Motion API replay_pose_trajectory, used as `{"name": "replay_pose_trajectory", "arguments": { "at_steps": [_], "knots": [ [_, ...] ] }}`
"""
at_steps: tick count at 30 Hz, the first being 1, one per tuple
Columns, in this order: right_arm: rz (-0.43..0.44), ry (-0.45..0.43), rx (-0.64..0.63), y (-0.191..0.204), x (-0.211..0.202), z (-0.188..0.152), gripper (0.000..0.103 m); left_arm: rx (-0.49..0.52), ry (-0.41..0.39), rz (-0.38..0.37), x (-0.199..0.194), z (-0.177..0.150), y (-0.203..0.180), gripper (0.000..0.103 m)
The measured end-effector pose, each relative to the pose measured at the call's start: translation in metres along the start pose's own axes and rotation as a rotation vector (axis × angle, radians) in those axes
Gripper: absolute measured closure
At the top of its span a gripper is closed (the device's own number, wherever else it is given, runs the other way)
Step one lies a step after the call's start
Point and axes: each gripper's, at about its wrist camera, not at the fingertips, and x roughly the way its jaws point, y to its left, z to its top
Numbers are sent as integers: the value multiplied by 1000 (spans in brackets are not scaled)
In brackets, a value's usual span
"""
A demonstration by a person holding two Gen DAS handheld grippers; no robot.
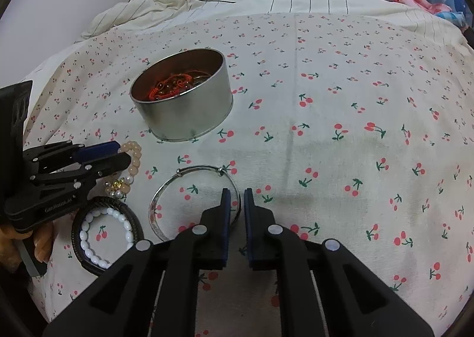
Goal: Organize jewelry
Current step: 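Grasp the peach bead bracelet with the left tool while the right tool grasps the silver bangle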
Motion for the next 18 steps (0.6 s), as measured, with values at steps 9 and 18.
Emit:
{"name": "replay_pose_trajectory", "arguments": {
  "at_steps": [9,18],
  "knots": [
    [18,3,-47,11,2,0,67,-6,5,21,1,-1,1,37],
    [13,0,-49,11,2,-1,67,-5,4,18,1,-1,1,36]
  ]
}}
